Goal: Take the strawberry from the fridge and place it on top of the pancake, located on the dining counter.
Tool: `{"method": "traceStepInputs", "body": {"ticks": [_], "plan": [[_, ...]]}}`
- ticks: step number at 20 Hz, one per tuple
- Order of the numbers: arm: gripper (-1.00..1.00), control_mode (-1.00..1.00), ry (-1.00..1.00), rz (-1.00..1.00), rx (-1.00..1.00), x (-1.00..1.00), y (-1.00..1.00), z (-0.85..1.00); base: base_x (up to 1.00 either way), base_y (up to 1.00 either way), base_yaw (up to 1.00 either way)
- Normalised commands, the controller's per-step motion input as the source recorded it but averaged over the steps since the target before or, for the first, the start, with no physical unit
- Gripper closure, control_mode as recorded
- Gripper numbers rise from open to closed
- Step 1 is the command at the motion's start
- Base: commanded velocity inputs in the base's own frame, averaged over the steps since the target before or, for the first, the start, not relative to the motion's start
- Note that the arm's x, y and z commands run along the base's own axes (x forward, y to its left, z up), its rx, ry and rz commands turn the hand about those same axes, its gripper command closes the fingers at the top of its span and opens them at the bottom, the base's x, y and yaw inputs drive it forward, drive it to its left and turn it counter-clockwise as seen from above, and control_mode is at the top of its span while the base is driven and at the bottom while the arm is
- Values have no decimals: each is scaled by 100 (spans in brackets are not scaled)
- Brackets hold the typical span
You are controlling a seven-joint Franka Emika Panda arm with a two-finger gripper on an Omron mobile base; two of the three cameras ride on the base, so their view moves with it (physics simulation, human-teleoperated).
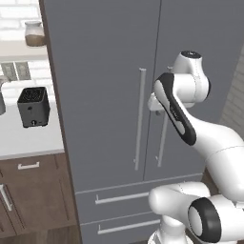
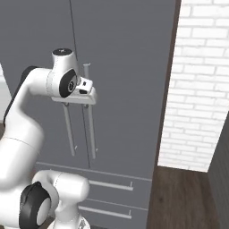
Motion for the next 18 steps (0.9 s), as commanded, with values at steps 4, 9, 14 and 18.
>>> {"method": "traceStepInputs", "body": {"ticks": [4, 9, 14, 18], "plan": [[-100, 100, 0, 0, 0, 0, 0, 0, 0, 21, 0], [-100, 100, 0, 0, 0, 0, 0, 0, 0, 17, 0], [-100, 100, 0, 0, 0, 0, 0, 0, -19, 3, 0], [-100, 100, 0, 0, 0, 0, 0, 0, -56, 0, 0]]}}
